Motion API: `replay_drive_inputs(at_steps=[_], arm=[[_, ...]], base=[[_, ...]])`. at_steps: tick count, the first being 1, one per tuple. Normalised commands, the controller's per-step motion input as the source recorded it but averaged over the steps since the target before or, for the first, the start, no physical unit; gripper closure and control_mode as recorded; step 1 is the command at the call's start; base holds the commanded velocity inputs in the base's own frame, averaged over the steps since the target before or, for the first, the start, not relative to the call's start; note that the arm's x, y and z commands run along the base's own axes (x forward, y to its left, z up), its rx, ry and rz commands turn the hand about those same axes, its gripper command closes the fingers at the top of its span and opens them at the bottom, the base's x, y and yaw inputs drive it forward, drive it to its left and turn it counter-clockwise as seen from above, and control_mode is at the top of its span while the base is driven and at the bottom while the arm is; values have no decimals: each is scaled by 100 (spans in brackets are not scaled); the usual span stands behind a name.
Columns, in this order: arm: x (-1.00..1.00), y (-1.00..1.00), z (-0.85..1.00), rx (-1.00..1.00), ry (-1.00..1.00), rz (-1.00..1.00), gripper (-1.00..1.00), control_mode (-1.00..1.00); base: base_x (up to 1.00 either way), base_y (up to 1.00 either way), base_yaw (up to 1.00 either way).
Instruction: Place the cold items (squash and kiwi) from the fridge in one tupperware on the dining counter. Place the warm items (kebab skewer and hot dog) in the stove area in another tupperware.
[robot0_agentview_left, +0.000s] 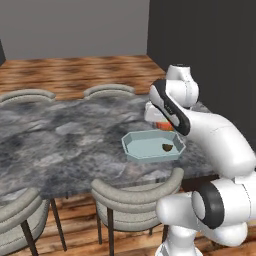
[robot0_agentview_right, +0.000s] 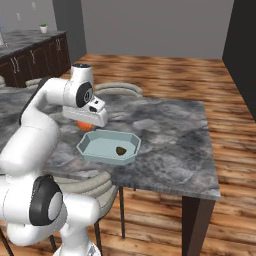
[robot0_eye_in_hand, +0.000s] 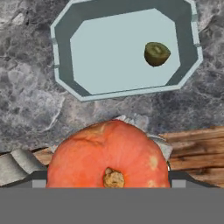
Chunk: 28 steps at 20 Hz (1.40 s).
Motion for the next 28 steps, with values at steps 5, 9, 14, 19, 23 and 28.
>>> replay_drive_inputs(at_steps=[5,9,14,19,23,28], arm=[[75,0,-72,-3,24,8,100,-100],[60,1,-75,-5,9,8,100,-100],[54,3,-76,-4,3,7,100,-100],[60,6,-69,-1,6,6,100,-100],[44,0,-46,0,0,2,100,-100],[31,0,-40,0,0,0,100,-100]], base=[[0,0,0],[0,0,0],[0,0,0],[0,0,0],[0,0,0],[0,0,0]])
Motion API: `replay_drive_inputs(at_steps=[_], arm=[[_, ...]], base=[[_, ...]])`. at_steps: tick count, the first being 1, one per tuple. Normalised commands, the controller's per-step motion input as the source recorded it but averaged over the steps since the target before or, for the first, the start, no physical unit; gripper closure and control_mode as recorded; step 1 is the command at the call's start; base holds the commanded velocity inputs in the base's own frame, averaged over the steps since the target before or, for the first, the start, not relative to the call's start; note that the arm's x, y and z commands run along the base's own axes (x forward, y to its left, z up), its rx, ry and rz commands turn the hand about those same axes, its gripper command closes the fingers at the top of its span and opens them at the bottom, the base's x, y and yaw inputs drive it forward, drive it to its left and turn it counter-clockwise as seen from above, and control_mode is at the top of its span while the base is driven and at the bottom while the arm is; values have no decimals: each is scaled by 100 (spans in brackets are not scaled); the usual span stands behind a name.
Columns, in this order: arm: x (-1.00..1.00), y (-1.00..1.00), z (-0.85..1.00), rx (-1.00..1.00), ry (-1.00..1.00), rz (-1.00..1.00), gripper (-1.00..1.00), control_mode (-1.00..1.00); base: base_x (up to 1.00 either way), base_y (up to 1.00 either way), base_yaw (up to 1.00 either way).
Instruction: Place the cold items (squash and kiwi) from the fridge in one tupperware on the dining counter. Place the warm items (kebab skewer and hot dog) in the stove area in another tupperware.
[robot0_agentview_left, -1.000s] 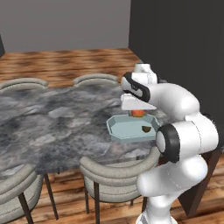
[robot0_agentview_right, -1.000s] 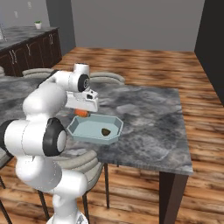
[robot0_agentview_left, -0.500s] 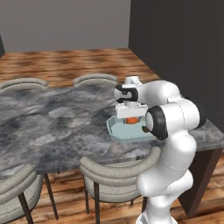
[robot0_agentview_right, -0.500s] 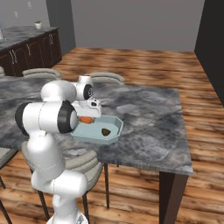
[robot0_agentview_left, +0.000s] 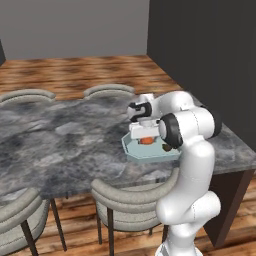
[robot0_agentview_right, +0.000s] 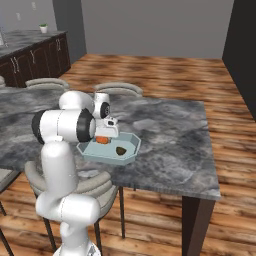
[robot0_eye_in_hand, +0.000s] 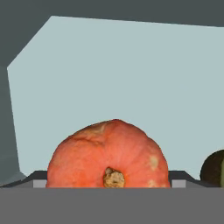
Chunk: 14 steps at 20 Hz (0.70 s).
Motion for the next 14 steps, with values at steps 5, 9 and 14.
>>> replay_drive_inputs(at_steps=[5,9,14], arm=[[26,0,-44,0,0,0,100,-100],[8,7,-44,0,0,0,-100,-100],[-9,2,-18,0,-5,0,-100,-100]], base=[[0,0,0],[0,0,0],[0,0,0]])
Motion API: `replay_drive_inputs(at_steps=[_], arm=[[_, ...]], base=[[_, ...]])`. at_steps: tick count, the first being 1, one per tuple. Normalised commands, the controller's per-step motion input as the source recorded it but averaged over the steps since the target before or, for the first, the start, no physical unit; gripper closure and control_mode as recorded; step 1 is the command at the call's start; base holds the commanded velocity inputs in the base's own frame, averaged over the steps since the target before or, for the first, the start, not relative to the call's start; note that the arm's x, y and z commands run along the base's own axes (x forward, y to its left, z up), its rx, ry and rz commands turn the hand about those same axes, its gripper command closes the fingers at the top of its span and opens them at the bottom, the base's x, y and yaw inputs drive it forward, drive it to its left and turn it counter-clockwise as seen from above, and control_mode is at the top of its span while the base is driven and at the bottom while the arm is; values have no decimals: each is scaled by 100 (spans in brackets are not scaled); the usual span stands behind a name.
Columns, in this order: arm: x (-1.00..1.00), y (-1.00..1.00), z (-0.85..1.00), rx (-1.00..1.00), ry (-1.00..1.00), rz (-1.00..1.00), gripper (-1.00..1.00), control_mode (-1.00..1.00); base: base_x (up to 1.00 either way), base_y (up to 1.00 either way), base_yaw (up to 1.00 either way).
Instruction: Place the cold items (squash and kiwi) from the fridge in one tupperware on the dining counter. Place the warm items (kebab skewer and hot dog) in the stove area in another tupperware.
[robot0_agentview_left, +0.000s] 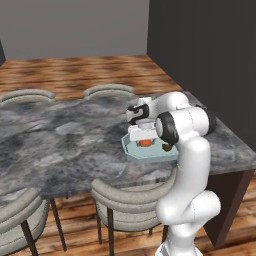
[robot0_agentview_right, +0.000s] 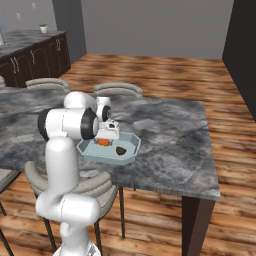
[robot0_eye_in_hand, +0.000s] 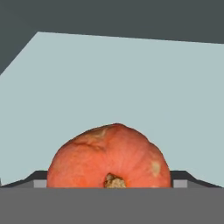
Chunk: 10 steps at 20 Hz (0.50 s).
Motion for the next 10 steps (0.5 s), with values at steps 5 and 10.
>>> replay_drive_inputs(at_steps=[5,10], arm=[[-40,0,11,1,-6,0,-100,-100],[-60,0,34,0,-20,-4,-100,-100]], base=[[0,0,0],[0,0,0]])
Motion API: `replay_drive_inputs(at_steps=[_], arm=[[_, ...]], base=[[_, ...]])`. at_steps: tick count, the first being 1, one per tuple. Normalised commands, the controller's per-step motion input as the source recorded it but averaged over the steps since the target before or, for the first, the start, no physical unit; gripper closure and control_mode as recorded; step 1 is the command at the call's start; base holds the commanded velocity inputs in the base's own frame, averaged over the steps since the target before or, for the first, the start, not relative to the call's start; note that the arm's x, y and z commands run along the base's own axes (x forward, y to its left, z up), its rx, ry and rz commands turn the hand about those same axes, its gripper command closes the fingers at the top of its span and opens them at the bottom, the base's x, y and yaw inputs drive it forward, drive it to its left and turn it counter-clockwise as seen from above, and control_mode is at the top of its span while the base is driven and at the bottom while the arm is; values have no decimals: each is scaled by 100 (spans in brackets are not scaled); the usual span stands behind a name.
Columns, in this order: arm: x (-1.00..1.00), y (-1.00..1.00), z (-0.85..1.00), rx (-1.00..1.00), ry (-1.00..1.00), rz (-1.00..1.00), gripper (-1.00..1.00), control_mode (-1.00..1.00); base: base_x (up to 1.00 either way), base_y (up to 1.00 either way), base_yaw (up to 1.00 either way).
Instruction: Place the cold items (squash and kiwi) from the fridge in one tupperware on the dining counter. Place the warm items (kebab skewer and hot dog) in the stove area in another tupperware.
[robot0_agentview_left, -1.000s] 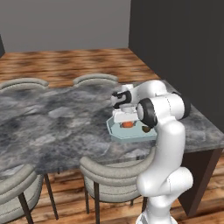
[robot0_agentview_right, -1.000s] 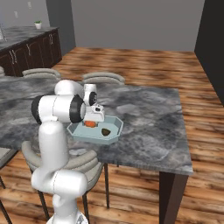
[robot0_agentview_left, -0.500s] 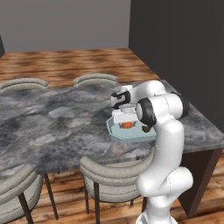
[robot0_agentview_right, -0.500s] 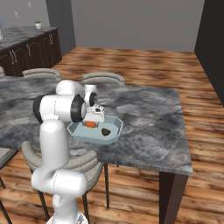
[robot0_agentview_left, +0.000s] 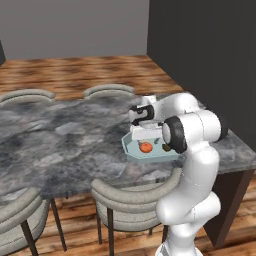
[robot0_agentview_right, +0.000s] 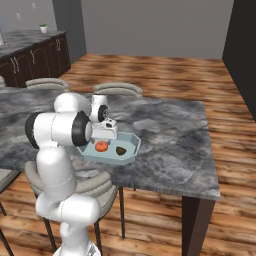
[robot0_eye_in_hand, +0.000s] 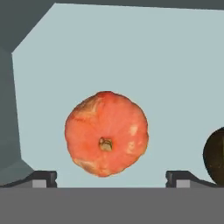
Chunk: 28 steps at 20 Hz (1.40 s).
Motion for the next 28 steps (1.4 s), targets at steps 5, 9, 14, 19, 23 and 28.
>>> replay_drive_inputs(at_steps=[5,9,14,19,23,28], arm=[[-83,1,76,0,-29,-7,-100,-100],[-97,6,87,0,-30,-1,-100,-100],[-95,8,87,0,-27,0,-100,-100],[-80,0,78,0,-29,0,-100,-100],[-82,-5,43,2,-32,-1,-100,-100],[-73,-9,13,4,-23,-1,-100,-100]], base=[[0,0,0],[0,0,0],[0,0,0],[0,0,0],[0,0,0],[0,0,0]])
